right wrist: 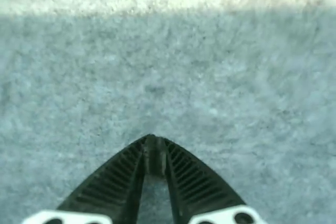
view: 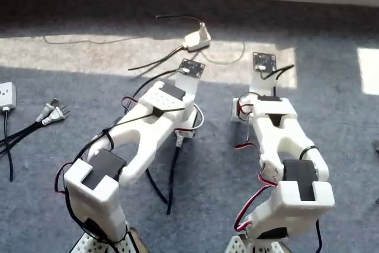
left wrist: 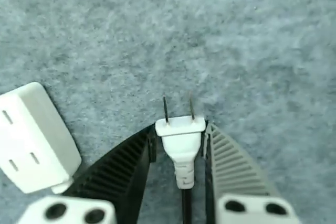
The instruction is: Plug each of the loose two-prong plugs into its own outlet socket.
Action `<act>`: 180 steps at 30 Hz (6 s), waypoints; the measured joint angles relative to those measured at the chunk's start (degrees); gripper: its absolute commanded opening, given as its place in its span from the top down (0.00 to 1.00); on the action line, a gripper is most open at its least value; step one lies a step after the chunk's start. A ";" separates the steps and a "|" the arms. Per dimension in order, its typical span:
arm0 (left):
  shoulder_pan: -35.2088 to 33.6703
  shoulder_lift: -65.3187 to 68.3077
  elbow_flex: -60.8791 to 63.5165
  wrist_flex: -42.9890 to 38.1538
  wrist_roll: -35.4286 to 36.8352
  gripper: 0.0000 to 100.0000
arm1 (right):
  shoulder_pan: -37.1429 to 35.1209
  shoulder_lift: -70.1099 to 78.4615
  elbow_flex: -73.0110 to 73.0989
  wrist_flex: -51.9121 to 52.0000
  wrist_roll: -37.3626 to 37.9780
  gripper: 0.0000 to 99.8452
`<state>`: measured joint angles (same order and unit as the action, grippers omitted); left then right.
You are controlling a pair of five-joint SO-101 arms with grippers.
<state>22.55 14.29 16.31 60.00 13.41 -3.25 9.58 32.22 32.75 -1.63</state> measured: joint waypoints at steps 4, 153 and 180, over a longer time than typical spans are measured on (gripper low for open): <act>0.09 0.00 -2.37 1.41 0.00 0.84 | 0.00 2.29 -1.85 0.00 0.62 0.99; 0.97 -0.44 -0.97 1.58 -1.67 0.83 | 0.00 2.81 -2.81 0.00 0.79 0.99; -9.85 0.62 -1.49 0.70 -4.66 0.83 | 0.00 2.90 -2.81 0.00 0.79 0.99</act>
<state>12.70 14.90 14.81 60.70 8.75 -3.25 12.48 29.41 32.75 -0.84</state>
